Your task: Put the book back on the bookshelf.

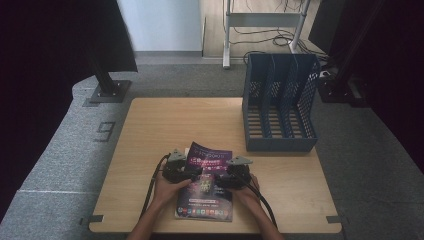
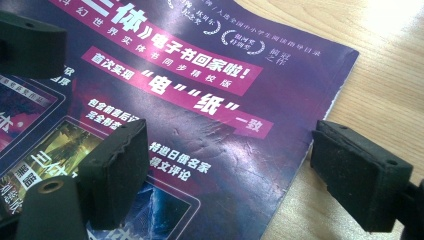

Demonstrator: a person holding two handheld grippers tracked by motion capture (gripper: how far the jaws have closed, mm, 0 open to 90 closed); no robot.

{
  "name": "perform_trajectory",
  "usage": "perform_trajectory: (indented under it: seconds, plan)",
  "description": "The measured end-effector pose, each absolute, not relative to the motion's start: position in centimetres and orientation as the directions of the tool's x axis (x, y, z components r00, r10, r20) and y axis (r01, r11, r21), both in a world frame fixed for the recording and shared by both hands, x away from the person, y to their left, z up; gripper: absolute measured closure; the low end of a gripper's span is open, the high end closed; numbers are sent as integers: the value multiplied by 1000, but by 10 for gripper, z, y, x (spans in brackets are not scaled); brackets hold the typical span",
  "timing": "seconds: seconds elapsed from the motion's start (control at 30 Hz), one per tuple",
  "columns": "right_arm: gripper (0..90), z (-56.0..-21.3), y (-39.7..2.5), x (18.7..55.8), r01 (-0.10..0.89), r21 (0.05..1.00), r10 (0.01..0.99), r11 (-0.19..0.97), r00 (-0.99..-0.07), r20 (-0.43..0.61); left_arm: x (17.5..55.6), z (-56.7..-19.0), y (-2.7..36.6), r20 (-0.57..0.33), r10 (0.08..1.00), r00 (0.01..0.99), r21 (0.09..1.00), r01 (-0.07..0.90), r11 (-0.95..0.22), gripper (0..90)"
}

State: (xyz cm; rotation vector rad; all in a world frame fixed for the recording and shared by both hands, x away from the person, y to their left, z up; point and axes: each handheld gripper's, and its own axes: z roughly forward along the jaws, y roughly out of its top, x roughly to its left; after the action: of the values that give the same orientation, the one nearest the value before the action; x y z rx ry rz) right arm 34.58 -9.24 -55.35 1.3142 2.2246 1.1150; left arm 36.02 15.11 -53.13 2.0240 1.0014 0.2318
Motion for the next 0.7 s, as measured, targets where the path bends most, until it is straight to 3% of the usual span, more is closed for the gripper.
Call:
perform_trajectory:
  seconds: [0.7]
  plan:
    - [156, -554, -92, 346, 591, 760, 846, 270, -522, 106, 361, -539, 144, -161, 727, 668, 723, 581, -374, 324]
